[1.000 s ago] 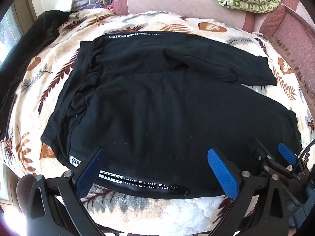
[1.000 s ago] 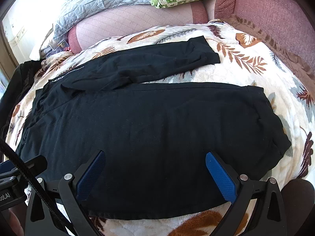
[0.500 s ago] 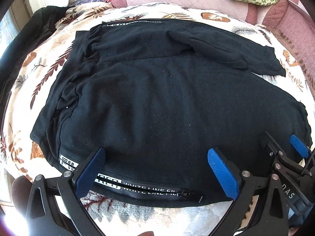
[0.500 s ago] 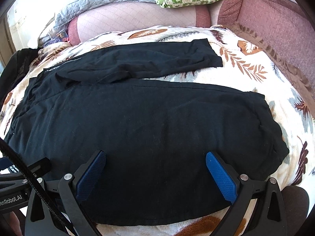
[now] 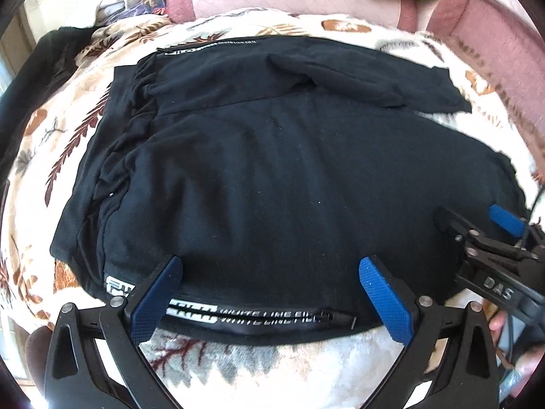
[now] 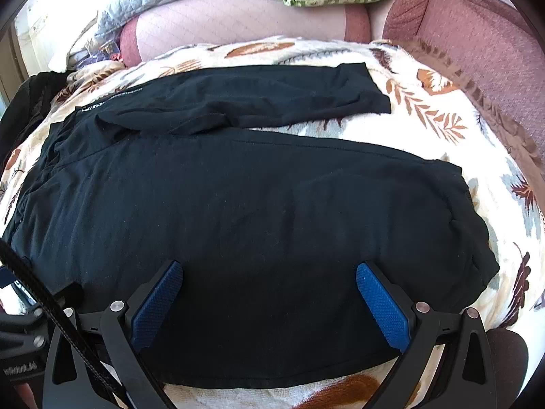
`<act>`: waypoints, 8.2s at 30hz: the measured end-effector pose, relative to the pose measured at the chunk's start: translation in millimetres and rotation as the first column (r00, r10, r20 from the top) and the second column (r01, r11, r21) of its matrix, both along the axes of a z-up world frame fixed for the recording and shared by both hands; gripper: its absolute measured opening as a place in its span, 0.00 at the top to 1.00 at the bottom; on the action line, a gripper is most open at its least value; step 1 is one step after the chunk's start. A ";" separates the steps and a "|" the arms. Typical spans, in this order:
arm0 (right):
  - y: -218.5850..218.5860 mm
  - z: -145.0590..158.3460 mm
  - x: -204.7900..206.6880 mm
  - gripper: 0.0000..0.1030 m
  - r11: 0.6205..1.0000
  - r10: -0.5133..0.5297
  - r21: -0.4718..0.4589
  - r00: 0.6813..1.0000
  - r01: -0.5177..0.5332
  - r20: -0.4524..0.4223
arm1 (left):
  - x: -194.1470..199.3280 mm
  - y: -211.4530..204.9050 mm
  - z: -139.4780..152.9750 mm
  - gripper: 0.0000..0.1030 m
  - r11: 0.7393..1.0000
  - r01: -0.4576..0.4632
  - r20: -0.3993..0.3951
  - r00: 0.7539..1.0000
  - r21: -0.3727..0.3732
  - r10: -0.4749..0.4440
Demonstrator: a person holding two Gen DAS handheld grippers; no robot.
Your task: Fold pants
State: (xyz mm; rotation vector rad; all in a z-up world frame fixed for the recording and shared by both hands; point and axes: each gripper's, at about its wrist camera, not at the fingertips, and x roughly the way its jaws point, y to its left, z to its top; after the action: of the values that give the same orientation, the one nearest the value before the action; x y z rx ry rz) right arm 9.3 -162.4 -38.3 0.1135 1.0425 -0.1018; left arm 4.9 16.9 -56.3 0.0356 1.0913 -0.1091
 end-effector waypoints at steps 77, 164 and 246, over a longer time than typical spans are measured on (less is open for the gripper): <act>-35.4 76.0 153.3 0.95 0.846 0.519 0.107 0.853 -0.522 0.058 | 128.0 64.8 103.1 0.86 0.937 0.328 0.157 0.938 -0.121 -0.309; 88.4 48.0 116.7 0.73 0.829 0.479 0.300 0.876 -0.473 0.057 | -35.8 95.9 44.2 0.30 0.952 -0.102 0.104 0.985 -0.287 0.137; -137.2 40.1 -47.2 0.81 0.880 -0.176 0.471 0.964 0.062 0.202 | 93.7 -316.9 46.6 0.95 0.694 0.675 -0.073 0.702 -0.251 -0.709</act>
State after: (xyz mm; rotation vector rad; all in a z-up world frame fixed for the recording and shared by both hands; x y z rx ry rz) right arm -37.9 -299.6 1.8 0.6131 0.7993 0.0509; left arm 98.7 -300.0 -9.7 0.2626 1.1791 -0.9372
